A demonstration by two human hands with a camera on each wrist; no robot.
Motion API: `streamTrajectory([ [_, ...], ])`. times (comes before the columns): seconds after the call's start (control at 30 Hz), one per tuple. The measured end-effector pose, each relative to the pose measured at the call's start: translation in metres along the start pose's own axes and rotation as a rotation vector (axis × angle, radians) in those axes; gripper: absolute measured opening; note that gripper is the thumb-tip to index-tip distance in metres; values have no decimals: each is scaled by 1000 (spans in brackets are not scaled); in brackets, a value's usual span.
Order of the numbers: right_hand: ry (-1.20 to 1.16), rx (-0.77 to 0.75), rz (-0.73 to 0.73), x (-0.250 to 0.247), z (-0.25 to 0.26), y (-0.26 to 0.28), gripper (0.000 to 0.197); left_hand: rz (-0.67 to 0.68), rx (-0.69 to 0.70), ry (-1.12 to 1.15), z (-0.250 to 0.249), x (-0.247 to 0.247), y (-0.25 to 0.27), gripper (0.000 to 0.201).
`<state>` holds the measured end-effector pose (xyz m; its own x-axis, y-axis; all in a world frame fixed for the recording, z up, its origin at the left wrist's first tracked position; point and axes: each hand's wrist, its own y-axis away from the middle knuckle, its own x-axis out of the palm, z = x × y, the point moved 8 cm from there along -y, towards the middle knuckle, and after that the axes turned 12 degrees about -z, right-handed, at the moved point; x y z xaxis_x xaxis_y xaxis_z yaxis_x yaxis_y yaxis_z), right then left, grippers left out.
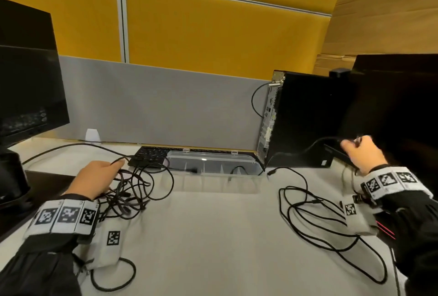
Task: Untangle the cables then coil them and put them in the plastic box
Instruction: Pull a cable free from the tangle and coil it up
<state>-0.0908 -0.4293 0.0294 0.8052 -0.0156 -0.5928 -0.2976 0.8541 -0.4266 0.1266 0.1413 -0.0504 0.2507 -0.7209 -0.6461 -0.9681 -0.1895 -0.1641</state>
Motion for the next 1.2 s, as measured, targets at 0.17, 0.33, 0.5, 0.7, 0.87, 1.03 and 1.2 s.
streamTrajectory([
  [0.17,704,-265,173,11,15,31,67,27,37,51,-8,5,6,38],
  [0.33,325,-592,483,27,104,112,68,84,65,190,-20,10,15,37],
  [0.5,-240,-642,1019,52,163,238,55,188,91,419,-39,23,29,19],
  [0.7,-447,-551,891,100,172,268,70,327,159,723,-64,32,51,21],
  [0.87,-534,-455,923,111,166,268,16,414,224,829,-77,30,65,30],
  [1.03,-553,-366,862,104,150,258,44,402,226,827,-76,30,66,45],
  [1.2,-793,-118,1081,114,146,272,40,444,133,997,-73,32,63,40],
])
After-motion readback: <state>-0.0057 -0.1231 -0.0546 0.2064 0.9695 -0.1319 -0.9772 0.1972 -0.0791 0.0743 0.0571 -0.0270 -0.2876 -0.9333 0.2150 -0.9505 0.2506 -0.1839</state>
